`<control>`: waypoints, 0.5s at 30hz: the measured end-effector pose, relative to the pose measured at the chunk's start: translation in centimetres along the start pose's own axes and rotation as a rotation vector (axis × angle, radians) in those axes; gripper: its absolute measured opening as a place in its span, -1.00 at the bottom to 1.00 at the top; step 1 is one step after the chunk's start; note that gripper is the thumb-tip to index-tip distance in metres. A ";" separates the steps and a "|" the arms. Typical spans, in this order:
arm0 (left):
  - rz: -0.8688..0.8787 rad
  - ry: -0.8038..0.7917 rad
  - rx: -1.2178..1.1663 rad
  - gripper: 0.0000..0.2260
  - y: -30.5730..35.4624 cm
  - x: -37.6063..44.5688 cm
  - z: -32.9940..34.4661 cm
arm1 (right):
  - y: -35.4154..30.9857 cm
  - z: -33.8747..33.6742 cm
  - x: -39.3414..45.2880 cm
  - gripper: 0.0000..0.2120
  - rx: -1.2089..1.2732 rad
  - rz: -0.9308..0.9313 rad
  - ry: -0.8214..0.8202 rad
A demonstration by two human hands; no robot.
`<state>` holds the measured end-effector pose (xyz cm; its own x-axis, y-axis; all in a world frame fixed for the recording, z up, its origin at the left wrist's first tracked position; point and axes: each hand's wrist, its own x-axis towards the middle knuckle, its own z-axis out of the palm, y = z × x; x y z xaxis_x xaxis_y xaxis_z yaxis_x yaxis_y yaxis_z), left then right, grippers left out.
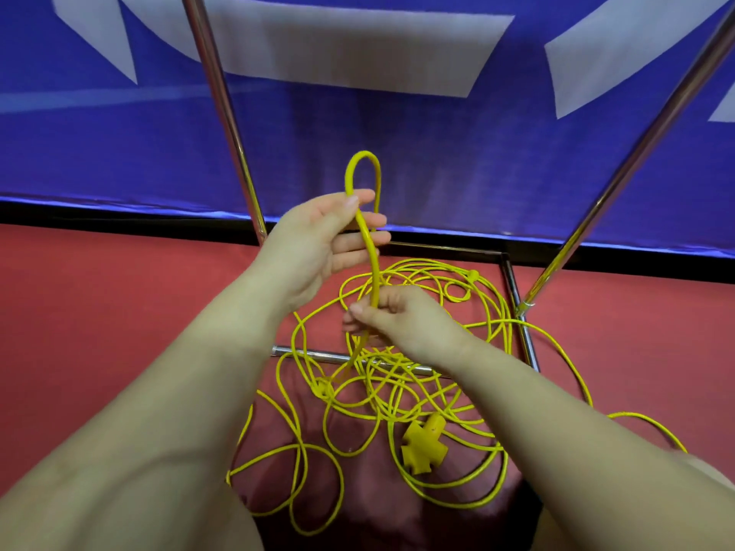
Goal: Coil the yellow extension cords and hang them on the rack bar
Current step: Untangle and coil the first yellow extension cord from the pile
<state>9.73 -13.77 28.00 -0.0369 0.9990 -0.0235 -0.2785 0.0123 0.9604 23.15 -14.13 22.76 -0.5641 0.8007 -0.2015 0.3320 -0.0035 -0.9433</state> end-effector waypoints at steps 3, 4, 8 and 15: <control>-0.126 -0.073 0.127 -0.79 -1.1 0.3 -0.8 | -1.0 -1.3 0.0 -0.80 0.274 0.063 0.133; -0.181 -0.126 0.281 -0.79 -1.6 0.2 -0.9 | -1.3 -2.2 -0.1 -0.80 0.387 0.067 0.195; -0.265 -0.453 0.990 -0.65 -3.8 -0.5 -1.3 | -1.8 -5.4 -0.3 -0.77 0.715 0.060 0.368; -0.276 -0.234 0.467 -0.83 -3.5 -0.7 0.4 | -1.6 -6.4 -0.5 -0.85 0.598 0.046 0.263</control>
<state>11.16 -14.49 24.77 0.2047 0.9383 -0.2786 0.2067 0.2367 0.9493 27.76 -10.69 26.07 -0.3304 0.9113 -0.2458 -0.1690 -0.3133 -0.9345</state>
